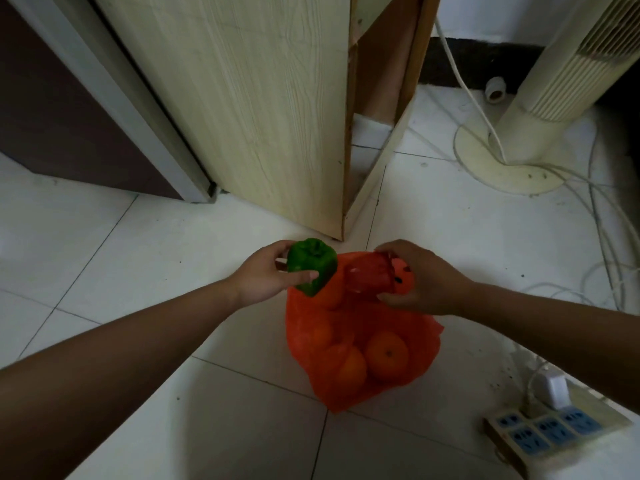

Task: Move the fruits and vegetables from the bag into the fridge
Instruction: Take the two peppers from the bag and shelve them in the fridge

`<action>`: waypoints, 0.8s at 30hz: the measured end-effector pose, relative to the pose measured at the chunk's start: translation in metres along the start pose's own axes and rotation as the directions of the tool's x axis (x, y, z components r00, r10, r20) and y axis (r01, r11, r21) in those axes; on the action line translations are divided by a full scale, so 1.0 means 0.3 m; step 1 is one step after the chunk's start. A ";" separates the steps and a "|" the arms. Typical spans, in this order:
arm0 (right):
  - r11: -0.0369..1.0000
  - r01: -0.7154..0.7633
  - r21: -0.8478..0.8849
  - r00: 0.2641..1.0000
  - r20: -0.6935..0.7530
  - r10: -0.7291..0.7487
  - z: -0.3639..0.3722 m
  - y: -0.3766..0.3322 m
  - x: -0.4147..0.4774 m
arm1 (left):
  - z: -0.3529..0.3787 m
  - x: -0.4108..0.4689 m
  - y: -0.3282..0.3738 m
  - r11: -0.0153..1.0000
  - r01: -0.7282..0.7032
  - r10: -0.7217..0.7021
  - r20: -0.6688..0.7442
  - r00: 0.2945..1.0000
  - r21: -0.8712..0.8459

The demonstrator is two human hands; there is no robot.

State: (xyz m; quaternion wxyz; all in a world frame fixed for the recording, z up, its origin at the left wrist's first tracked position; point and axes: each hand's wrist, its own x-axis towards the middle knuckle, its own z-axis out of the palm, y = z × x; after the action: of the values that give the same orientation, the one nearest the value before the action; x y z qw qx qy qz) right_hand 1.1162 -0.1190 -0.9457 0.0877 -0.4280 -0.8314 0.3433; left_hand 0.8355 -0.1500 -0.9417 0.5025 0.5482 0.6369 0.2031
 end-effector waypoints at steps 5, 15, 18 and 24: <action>0.990 -0.034 0.134 0.996 -0.082 0.045 -0.017 -0.005 0.015 | 0.041 0.010 0.027 0.995 0.020 -0.020 0.003 1.000 -0.093; 0.892 -0.225 0.391 0.951 -0.111 0.288 -0.010 -0.052 0.063 | 0.053 -0.007 0.062 0.925 0.174 -0.196 -0.031 0.980 -0.338; 0.886 -0.236 0.399 0.958 -0.059 0.282 -0.004 -0.058 0.071 | 0.055 -0.005 0.060 0.907 0.202 -0.233 -0.041 0.972 -0.370; 0.844 -0.261 0.469 0.953 -0.017 0.304 0.020 -0.049 0.077 | 0.082 0.008 0.061 0.920 0.217 -0.232 -0.007 0.973 -0.326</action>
State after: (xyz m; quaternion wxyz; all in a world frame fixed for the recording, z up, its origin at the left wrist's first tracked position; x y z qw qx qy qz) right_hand 1.0896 -0.1100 -0.9441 0.1729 -0.5275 -0.6488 0.5205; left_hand 0.8661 -0.1493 -0.9380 0.5906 0.3772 0.6651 0.2581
